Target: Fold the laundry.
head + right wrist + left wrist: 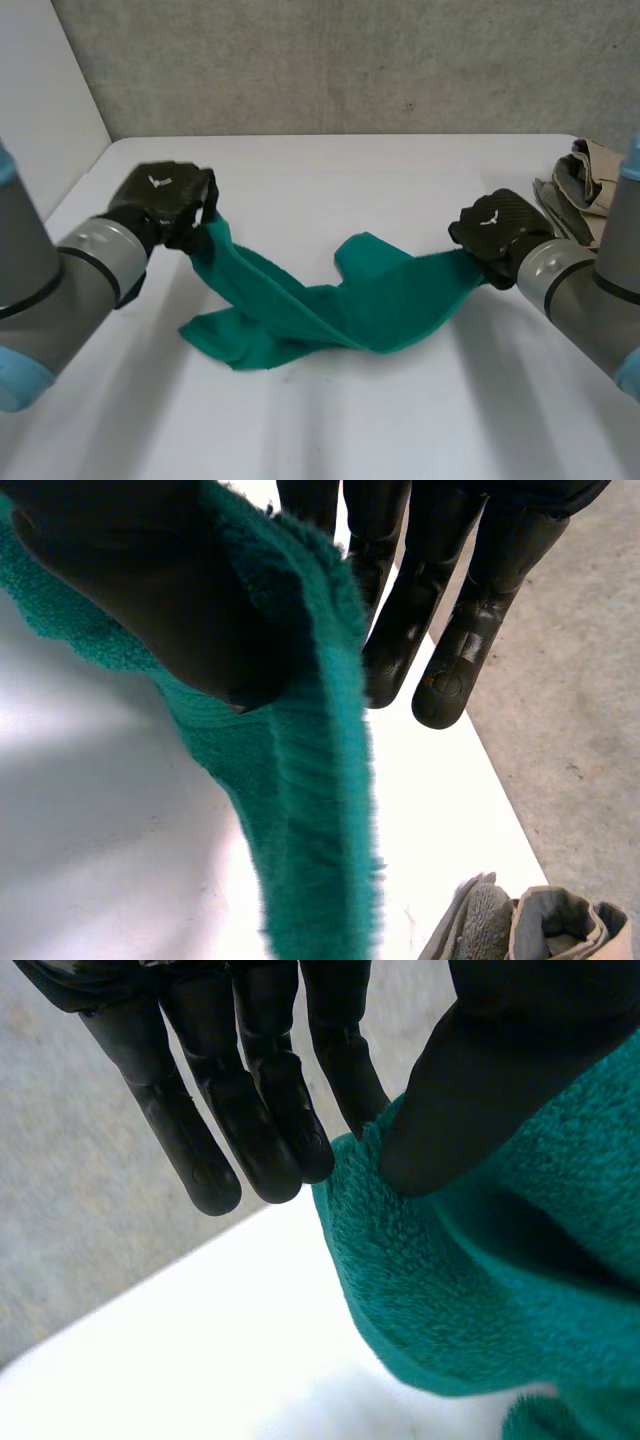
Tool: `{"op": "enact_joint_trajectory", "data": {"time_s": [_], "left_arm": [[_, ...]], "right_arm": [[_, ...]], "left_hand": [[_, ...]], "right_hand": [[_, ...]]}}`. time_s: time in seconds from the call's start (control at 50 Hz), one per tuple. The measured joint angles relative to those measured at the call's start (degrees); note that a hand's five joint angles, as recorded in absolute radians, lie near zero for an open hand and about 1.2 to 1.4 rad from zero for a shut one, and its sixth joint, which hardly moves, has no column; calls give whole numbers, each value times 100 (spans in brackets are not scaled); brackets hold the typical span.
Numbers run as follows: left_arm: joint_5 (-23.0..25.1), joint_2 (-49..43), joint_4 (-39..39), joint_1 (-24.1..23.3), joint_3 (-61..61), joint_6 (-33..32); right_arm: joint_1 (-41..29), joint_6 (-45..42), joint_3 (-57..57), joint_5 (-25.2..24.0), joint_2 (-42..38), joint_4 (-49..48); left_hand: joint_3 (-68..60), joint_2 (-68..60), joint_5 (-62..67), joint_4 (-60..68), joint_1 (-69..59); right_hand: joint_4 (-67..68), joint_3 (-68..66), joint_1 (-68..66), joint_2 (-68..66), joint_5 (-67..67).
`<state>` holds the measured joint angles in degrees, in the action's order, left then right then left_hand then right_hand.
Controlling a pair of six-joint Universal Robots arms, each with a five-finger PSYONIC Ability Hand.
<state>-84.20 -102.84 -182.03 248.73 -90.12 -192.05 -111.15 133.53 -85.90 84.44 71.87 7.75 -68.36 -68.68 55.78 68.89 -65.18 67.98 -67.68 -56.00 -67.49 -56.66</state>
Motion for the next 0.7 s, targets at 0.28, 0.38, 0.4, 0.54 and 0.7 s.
{"op": "enact_joint_trajectory", "data": {"time_s": [0.28, 0.38, 0.4, 0.54, 0.7], "left_arm": [[-346, -1495, -2075, -19, 2758, -739], [-718, -1499, -3314, -15, 3602, -735], [-781, -1488, -3534, -16, 3670, -727], [-898, -1442, -4055, -9, 3176, -690], [-847, -1476, -4019, 89, 1687, -584]], "right_arm": [[-402, -221, 3730, 542, -1608, -1215], [-393, -203, 4836, 531, -1814, -2525], [-385, -201, 4961, 529, -1833, -2757], [-347, -195, 4761, 532, -1801, -2909], [-313, -198, 3559, 427, -1666, -2445]], "left_hand": [[-17, -10, 0, 4, 0], [-18, -10, 0, 4, 0], [-18, -10, 0, 4, 0], [-18, -10, 0, 4, 0], [-20, -12, 0, 5, 0]], "right_hand": [[25, -23, 0, 0, 0], [26, -23, 0, 0, -12], [26, -23, 0, 0, -26], [26, -23, 0, 0, -39], [27, -23, 0, 0, -39]]}}
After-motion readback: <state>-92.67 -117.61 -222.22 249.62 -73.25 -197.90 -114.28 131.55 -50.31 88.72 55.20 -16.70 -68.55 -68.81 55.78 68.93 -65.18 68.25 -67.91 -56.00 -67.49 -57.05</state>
